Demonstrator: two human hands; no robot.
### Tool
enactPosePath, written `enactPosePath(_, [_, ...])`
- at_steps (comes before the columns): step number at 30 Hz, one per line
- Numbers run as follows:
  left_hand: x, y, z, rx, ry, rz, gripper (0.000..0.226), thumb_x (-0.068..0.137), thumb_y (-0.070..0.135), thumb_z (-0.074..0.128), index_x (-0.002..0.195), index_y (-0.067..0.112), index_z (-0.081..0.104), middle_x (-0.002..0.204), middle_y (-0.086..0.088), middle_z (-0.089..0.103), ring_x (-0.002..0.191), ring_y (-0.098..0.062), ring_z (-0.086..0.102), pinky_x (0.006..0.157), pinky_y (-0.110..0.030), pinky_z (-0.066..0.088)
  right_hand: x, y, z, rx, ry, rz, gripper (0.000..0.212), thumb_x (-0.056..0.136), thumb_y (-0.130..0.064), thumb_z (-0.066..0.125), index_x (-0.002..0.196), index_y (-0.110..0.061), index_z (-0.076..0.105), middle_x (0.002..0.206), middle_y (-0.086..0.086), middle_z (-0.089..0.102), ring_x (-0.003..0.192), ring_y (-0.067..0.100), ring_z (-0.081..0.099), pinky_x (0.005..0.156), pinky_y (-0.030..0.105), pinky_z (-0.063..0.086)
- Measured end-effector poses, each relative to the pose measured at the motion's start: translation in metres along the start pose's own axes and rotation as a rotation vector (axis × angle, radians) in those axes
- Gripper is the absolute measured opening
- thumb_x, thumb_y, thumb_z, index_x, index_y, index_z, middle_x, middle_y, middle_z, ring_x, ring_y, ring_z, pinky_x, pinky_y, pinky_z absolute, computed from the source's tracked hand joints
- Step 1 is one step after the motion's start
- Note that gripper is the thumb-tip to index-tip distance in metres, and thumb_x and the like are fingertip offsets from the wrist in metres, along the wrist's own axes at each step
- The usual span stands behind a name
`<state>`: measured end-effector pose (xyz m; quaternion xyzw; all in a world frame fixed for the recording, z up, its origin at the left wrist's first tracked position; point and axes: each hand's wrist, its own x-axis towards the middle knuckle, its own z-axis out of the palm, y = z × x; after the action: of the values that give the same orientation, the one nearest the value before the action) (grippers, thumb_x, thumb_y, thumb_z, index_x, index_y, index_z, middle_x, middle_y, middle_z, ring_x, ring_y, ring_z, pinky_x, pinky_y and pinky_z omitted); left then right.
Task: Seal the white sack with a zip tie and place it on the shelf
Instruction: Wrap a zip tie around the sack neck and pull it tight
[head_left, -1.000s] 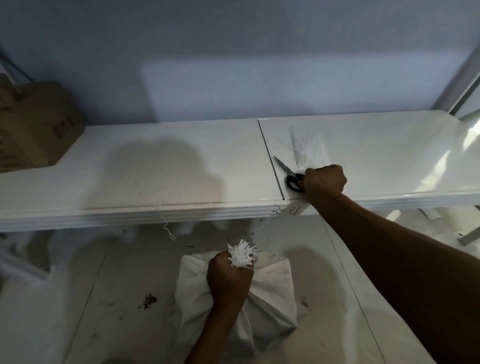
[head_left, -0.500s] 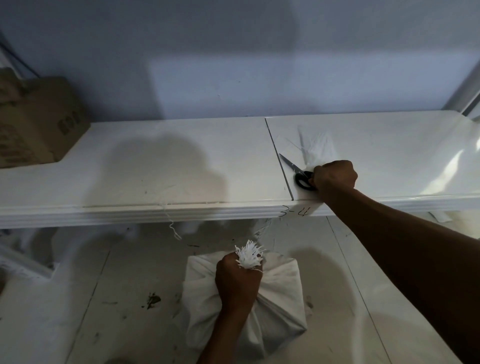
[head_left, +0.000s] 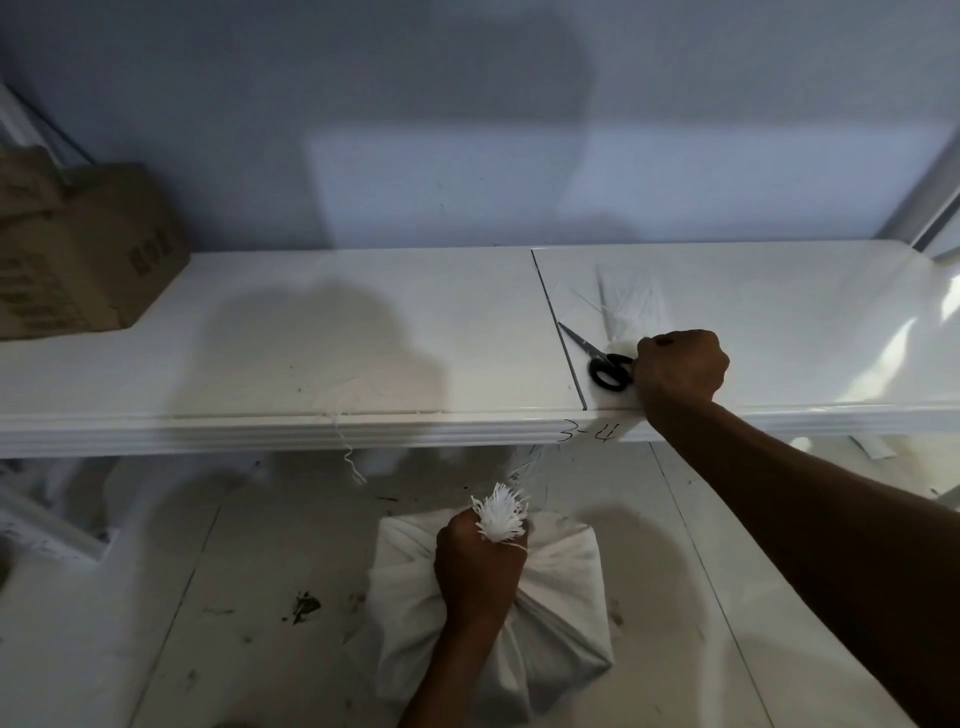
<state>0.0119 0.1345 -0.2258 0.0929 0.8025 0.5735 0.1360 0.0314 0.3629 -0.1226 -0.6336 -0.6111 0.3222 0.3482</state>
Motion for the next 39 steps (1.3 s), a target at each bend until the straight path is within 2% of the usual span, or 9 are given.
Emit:
enactPosePath(3, [0.001,-0.001,-0.001,-0.018,-0.018,-0.032,0.020,0.059,0.036,0.071,0.054,0.023,0.057,0.071,-0.007,0.075,0.074,-0.030,0.071,0.068,-0.038,0.056,-0.021,-0.003,-0.006,0.034,0.057,-0.056,0.019,0.086,-0.023,0.059,0.093,-0.012,0.072,0.092,0.012,0.072,0.086,0.032,0.068,0.072,0.031,0.050])
enactPosePath(6, [0.000,-0.004,-0.003,-0.011,-0.036,-0.048,0.021,0.067,0.028,0.077,0.058,0.022,0.059,0.072,-0.006,0.074,0.075,-0.029,0.070,0.069,-0.037,0.055,-0.041,-0.004,-0.011,0.108,0.107,-0.052,0.022,0.088,-0.025,0.055,0.100,-0.011,0.068,0.096,0.009,0.070,0.087,0.027,0.064,0.071,0.028,0.041])
enactPosePath(10, [-0.004,-0.004,-0.004,-0.017,-0.051,-0.007,0.030,0.060,0.038,0.066,0.073,0.012,0.071,0.076,-0.009,0.076,0.078,-0.031,0.072,0.070,-0.038,0.056,-0.053,-0.004,-0.019,0.149,0.131,-0.020,0.022,0.089,-0.022,0.055,0.100,-0.008,0.068,0.100,0.009,0.071,0.087,0.022,0.063,0.072,0.026,0.039])
enactPosePath(17, [-0.007,-0.010,-0.004,0.003,-0.057,-0.028,0.038,0.059,0.040,0.064,0.080,0.010,0.074,0.081,-0.011,0.077,0.083,-0.033,0.072,0.074,-0.041,0.057,-0.068,-0.001,-0.047,0.232,0.143,-0.106,0.025,0.085,-0.030,0.052,0.090,-0.014,0.071,0.076,0.001,0.072,0.075,0.021,0.069,0.063,0.021,0.041])
enactPosePath(21, [-0.006,-0.012,-0.004,0.011,-0.082,-0.029,0.039,0.059,0.041,0.065,0.082,0.011,0.075,0.082,-0.006,0.077,0.083,-0.029,0.072,0.074,-0.040,0.058,-0.085,0.003,-0.072,0.288,0.139,-0.183,0.026,0.090,-0.037,0.052,0.093,-0.016,0.067,0.068,-0.003,0.070,0.059,0.015,0.069,0.068,0.021,0.048])
enactPosePath(24, [-0.007,-0.013,-0.005,0.001,-0.094,-0.015,0.039,0.060,0.040,0.066,0.084,0.011,0.075,0.084,-0.006,0.078,0.085,-0.028,0.073,0.075,-0.040,0.058,-0.101,0.010,-0.085,0.316,0.093,-0.266,0.025,0.093,-0.039,0.054,0.096,-0.018,0.067,0.066,-0.007,0.069,0.060,0.005,0.068,0.080,0.031,0.052])
enactPosePath(27, [-0.007,-0.012,-0.006,-0.016,-0.101,0.007,0.036,0.061,0.036,0.066,0.085,0.011,0.075,0.085,-0.008,0.078,0.085,-0.028,0.073,0.076,-0.040,0.058,-0.113,0.019,-0.086,0.386,-0.025,-0.303,0.019,0.093,-0.036,0.058,0.094,-0.020,0.068,0.074,-0.006,0.073,0.069,0.005,0.071,0.079,0.038,0.057])
enactPosePath(34, [-0.006,-0.019,-0.006,-0.088,-0.098,0.089,0.046,0.061,0.050,0.064,0.083,0.010,0.073,0.081,-0.005,0.076,0.081,-0.025,0.073,0.072,-0.044,0.058,-0.142,0.054,-0.061,0.309,-0.259,-0.378,0.021,0.094,-0.031,0.059,0.089,-0.014,0.070,0.074,-0.005,0.073,0.062,0.003,0.069,0.057,0.014,0.052])
enactPosePath(39, [-0.006,-0.023,-0.007,-0.151,-0.037,0.213,0.046,0.073,0.057,0.073,0.095,0.017,0.074,0.091,0.004,0.077,0.088,-0.012,0.073,0.079,-0.039,0.058,-0.154,0.095,-0.038,0.159,-0.359,-0.347,0.021,0.093,-0.032,0.059,0.086,-0.015,0.070,0.067,-0.006,0.070,0.061,-0.002,0.067,0.052,0.008,0.047])
